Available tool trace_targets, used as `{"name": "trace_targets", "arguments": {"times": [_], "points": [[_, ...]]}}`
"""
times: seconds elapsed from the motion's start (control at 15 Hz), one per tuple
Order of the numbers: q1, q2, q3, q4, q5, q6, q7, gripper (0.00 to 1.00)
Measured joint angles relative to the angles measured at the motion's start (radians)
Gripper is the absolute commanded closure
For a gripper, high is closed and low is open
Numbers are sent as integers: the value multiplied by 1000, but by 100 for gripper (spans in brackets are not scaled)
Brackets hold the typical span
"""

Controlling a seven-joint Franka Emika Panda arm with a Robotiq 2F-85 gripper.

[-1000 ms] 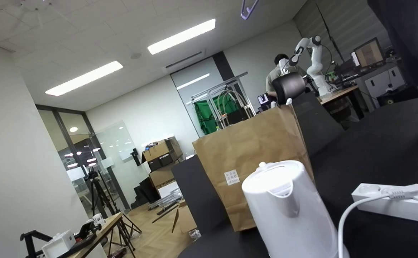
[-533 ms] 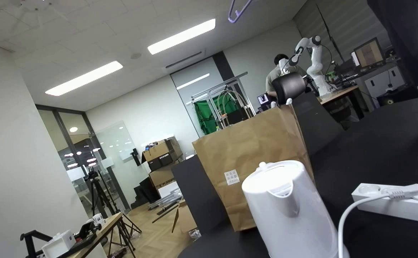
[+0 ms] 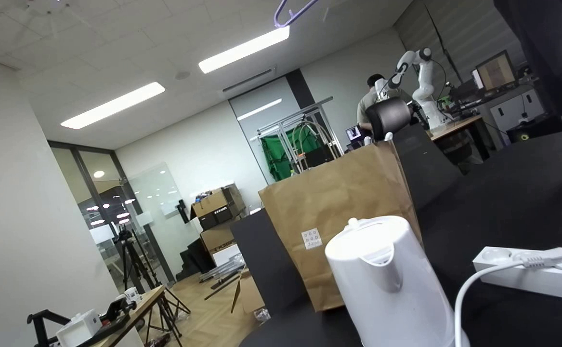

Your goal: Remove the pink hanger from the black rail

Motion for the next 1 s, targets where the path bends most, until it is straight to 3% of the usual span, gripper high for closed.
{"name": "trace_targets", "arguments": {"times": [0.73,0.8,1.0], "points": [[-22,117,73,-91,-275,549,231,98],[-21,137,77,-98,-291,594,250,92],[-20,162,77,-101,-292,605,247,92]]}}
